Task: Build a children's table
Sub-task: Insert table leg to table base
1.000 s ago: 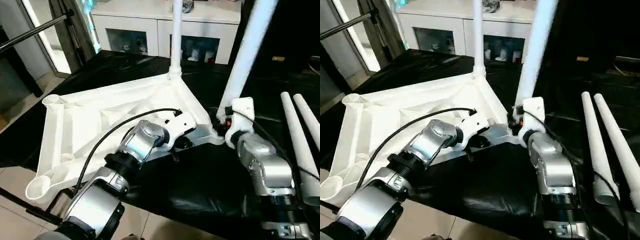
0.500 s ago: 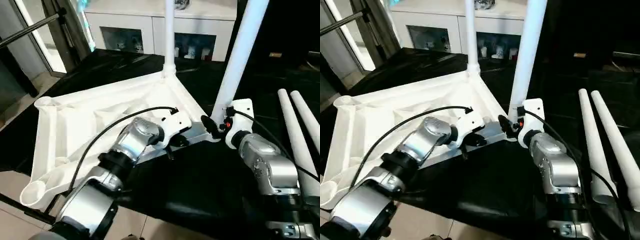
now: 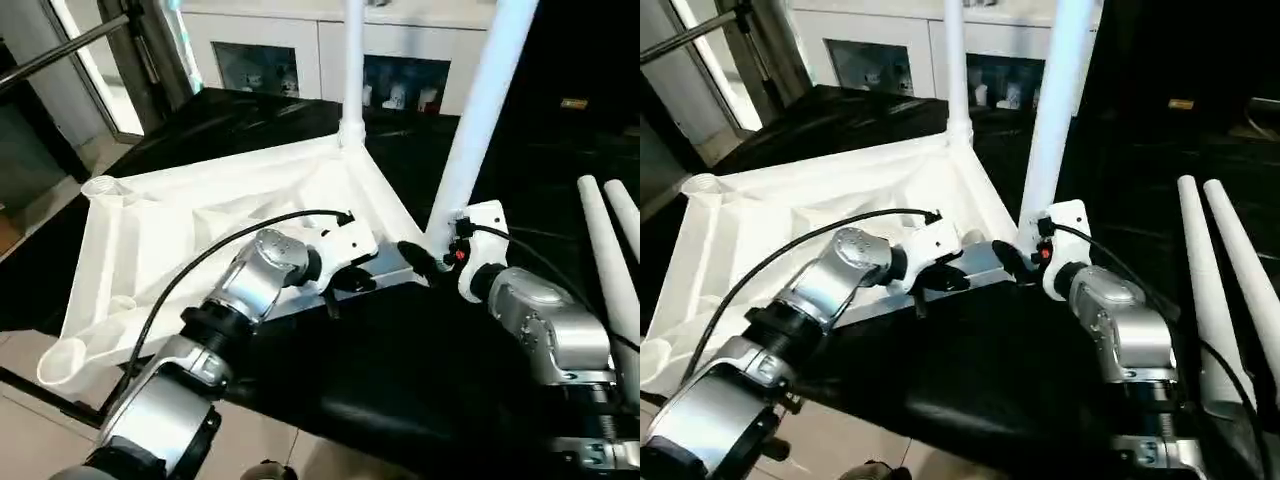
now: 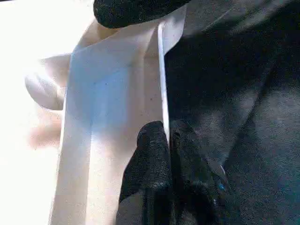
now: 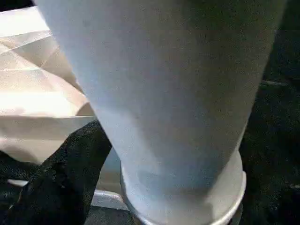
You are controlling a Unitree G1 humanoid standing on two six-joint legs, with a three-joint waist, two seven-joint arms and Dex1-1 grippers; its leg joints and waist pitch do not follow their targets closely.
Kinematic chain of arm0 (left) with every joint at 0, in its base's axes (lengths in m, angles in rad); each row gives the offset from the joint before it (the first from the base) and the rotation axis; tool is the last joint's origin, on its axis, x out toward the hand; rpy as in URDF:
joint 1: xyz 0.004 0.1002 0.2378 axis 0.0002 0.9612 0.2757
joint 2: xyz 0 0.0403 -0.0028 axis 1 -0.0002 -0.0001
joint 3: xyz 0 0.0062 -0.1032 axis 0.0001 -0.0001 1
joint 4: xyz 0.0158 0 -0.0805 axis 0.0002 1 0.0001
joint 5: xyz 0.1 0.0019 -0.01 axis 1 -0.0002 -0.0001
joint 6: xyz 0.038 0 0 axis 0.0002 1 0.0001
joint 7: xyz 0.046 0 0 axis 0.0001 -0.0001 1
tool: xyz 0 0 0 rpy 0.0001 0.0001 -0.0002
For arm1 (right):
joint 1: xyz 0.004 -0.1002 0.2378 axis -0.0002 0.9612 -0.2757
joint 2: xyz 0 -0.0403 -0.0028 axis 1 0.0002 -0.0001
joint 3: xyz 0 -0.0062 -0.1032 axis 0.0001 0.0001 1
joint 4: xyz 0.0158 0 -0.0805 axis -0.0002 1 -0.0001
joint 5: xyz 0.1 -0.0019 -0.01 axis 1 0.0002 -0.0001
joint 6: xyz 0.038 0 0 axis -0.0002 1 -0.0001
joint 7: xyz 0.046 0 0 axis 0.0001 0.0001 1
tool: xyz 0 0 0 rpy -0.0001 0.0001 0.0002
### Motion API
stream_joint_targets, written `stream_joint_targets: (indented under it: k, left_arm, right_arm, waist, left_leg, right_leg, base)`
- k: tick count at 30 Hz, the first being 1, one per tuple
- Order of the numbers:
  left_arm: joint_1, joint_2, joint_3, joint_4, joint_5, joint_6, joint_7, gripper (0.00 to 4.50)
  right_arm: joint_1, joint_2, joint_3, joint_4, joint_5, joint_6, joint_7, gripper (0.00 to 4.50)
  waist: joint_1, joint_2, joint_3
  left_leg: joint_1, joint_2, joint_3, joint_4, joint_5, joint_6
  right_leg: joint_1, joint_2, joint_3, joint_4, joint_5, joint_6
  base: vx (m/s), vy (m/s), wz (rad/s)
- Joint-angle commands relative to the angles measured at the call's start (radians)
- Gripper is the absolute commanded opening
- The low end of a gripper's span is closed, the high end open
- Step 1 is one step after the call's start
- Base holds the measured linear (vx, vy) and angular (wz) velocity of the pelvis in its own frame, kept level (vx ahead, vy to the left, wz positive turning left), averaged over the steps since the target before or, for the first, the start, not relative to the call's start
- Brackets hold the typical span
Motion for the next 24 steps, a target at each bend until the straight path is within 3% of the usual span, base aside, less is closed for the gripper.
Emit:
stream_joint_targets:
  k: [1, 3, 6, 12, 24]
  left_arm:
    - [-0.010, -0.006, -0.019, -0.063, -0.036, -0.051, -0.045, 0.00]
    - [-0.005, 0.009, -0.019, -0.069, -0.041, -0.067, -0.061, 0.00]
    - [0.002, 0.024, -0.018, -0.074, -0.050, -0.082, -0.091, 0.00]
    - [0.005, 0.035, -0.013, -0.066, -0.060, -0.115, -0.112, 0.00]
    - [0.033, 0.053, -0.021, -0.074, -0.096, -0.191, -0.183, 0.00]
  right_arm:
    - [0.003, 0.000, 0.027, -0.018, 0.018, 0.017, 0.028, 4.03]
    - [0.018, -0.023, 0.029, -0.036, 0.023, 0.019, 0.054, 4.03]
    - [0.035, -0.047, 0.030, -0.055, 0.029, 0.019, 0.076, 4.03]
    - [0.061, -0.084, 0.034, -0.076, 0.031, 0.001, 0.115, 4.03]
    - [0.120, -0.144, 0.038, -0.138, 0.062, -0.052, 0.212, 4.03]
  waist:
    - [0.005, -0.019, -0.069]
    - [0.008, -0.021, -0.071]
    - [0.012, -0.021, -0.075]
    - [0.024, -0.020, -0.079]
    - [0.043, -0.023, -0.080]
  left_leg:
    - [0.025, 0.067, -0.026, -0.065, -0.165, 0.072]
    - [0.025, 0.066, -0.026, -0.064, -0.159, 0.067]
    - [0.018, 0.064, -0.027, -0.059, -0.113, 0.086]
    - [0.018, 0.065, -0.026, -0.053, -0.089, 0.102]
    - [0.017, 0.066, -0.026, -0.050, -0.088, 0.111]
  right_leg:
    - [0.065, -0.080, 0.054, -0.068, -0.185, -0.202]
    - [0.066, -0.082, 0.055, -0.067, -0.183, -0.195]
    - [0.068, -0.080, 0.054, -0.059, -0.124, -0.196]
    - [0.067, -0.079, 0.053, -0.054, -0.098, -0.205]
    - [0.065, -0.080, 0.052, -0.053, -0.123, -0.193]
  base:
    - [0.000, 0.000, 0.00]
    - [0.000, 0.000, 0.00]
    - [0.000, 0.000, 0.00]
    - [0.000, 0.000, 0.00]
    - [0.000, 0.000, 0.00]
